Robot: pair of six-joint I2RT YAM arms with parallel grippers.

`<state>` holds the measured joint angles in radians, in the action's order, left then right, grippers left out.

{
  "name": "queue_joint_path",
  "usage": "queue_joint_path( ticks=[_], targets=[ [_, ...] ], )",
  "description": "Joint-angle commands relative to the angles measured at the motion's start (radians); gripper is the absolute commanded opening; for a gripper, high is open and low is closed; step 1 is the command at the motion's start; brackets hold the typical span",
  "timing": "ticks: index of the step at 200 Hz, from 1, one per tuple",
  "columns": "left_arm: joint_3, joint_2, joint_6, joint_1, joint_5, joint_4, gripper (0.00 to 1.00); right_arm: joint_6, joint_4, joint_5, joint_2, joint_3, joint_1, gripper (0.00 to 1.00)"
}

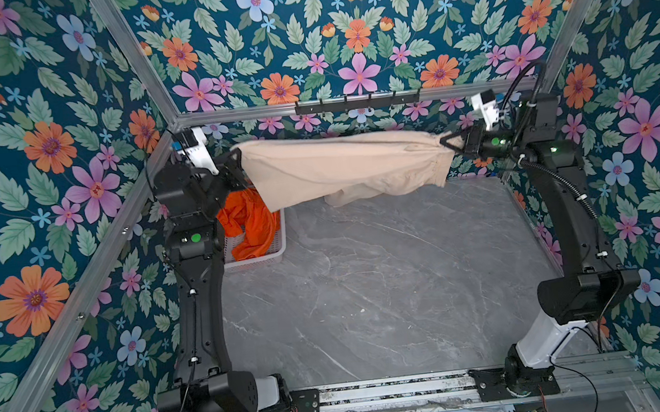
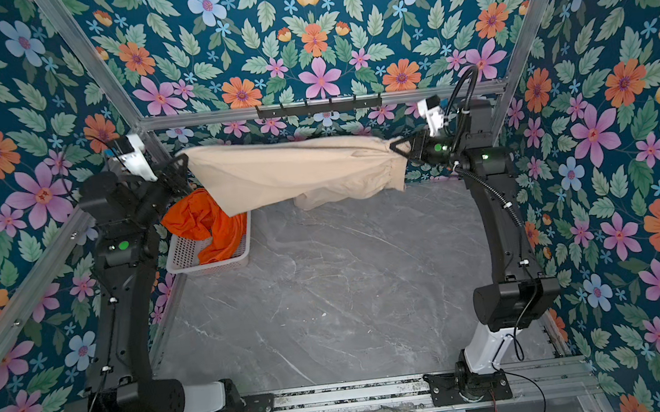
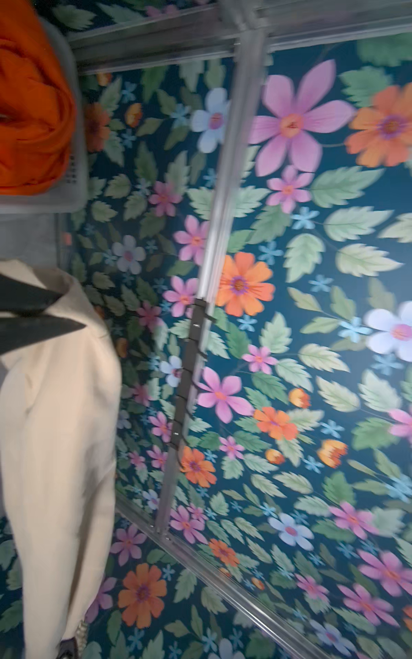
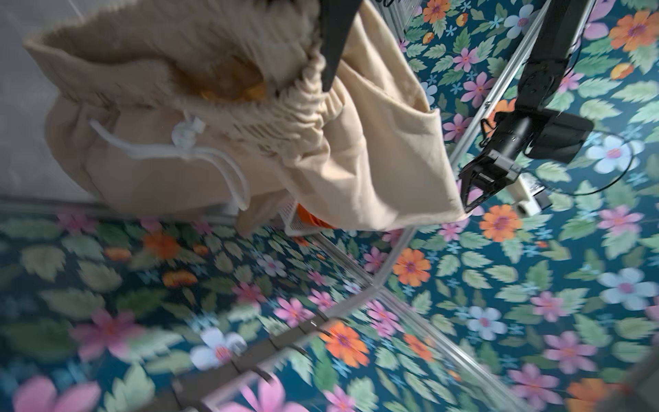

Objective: Fold and stack the shorts
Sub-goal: 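Lower the stretched shorts onto the table with both grippers, then release the shorts and pull both grippers back toward the robot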

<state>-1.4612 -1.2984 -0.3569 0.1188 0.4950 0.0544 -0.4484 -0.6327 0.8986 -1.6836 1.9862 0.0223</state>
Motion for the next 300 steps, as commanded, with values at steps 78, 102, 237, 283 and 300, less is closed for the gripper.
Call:
queue_joint_path(
  ticks=[78, 102, 237, 283, 300],
  targets=[
    [0.659, 0.304, 0.001, -0.005, -0.049, 0.314, 0.0, 0.03, 0.112, -0.106, 0.305, -0.884, 0.016, 0.03],
    [0.7, 0.343, -0.011, -0.007, -0.073, 0.47, 0.0, -0.001, 0.071, -0.116, 0.366, -0.984, 0.016, 0.04],
    [0.861, 0.425, -0.19, -0.055, -0.175, 0.939, 0.01, -0.162, -0.222, -0.354, 0.575, -1.349, -0.043, 0.33],
    [0.752, 0.443, -0.186, -0.063, -0.151, 0.973, 0.45, -0.141, -0.453, -0.625, 0.632, -1.107, -0.087, 0.58],
    [0.667, 0.423, -0.187, -0.062, -0.132, 0.964, 0.47, -0.115, -0.469, -0.634, 0.625, -1.001, -0.102, 0.58]
  ],
)
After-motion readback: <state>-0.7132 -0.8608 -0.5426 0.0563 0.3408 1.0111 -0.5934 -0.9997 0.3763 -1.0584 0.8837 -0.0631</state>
